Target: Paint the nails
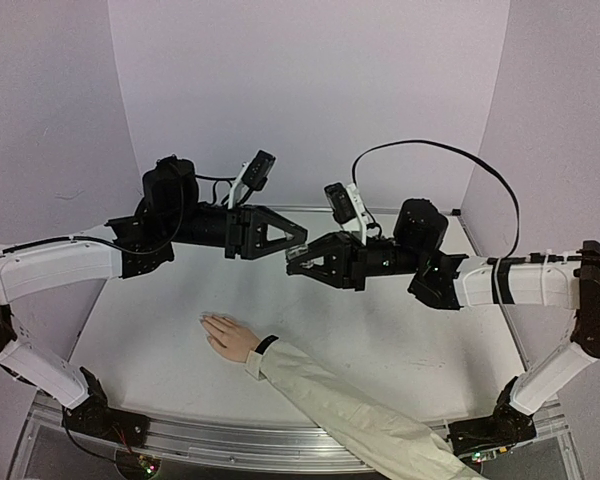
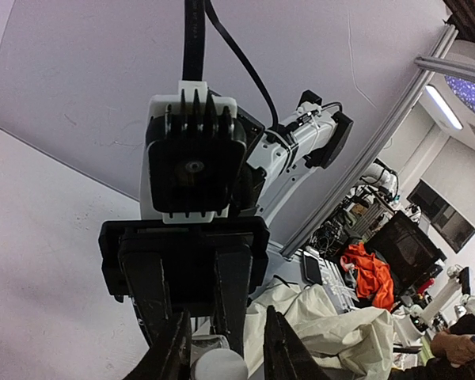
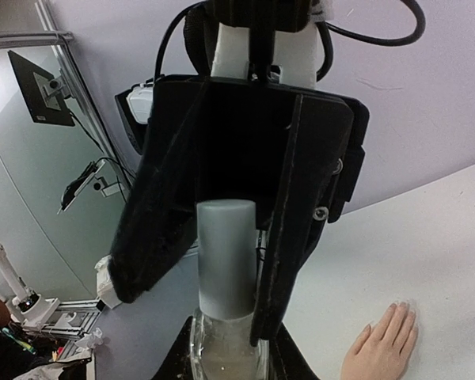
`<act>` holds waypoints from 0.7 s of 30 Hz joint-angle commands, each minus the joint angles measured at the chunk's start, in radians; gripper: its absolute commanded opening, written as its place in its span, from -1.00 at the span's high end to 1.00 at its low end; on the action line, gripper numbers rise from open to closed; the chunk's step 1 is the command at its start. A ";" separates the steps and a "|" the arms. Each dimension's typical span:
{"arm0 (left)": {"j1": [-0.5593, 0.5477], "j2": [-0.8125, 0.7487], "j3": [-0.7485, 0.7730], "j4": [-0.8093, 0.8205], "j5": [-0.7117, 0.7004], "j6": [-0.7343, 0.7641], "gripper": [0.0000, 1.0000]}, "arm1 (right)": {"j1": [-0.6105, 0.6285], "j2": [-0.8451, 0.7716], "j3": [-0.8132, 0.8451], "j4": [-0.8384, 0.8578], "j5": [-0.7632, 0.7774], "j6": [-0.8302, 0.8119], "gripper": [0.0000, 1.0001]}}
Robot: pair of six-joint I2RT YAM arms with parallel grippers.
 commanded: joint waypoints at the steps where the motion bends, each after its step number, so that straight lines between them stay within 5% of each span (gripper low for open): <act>1: -0.007 0.001 0.064 0.043 0.022 0.021 0.53 | -0.005 -0.061 0.003 0.106 0.022 -0.015 1.00; 5: -0.008 0.004 0.045 0.039 -0.051 0.011 0.94 | -0.003 -0.064 0.002 0.038 0.105 -0.076 1.00; 9: -0.008 -0.002 0.022 -0.023 -0.195 0.034 1.00 | 0.013 -0.077 0.030 -0.224 0.422 -0.222 1.00; 13: -0.010 -0.003 0.083 -0.335 -0.604 0.042 1.00 | 0.148 -0.036 0.078 -0.424 1.521 -0.312 1.00; 15: -0.010 0.011 0.092 -0.410 -0.739 0.022 1.00 | 0.166 0.028 0.105 -0.423 1.785 -0.334 1.00; 17: -0.010 0.020 0.092 -0.433 -0.792 -0.007 1.00 | 0.168 0.078 0.152 -0.419 1.785 -0.364 1.00; 21: -0.009 0.041 0.112 -0.436 -0.757 -0.004 1.00 | 0.167 0.092 0.160 -0.340 1.501 -0.411 1.00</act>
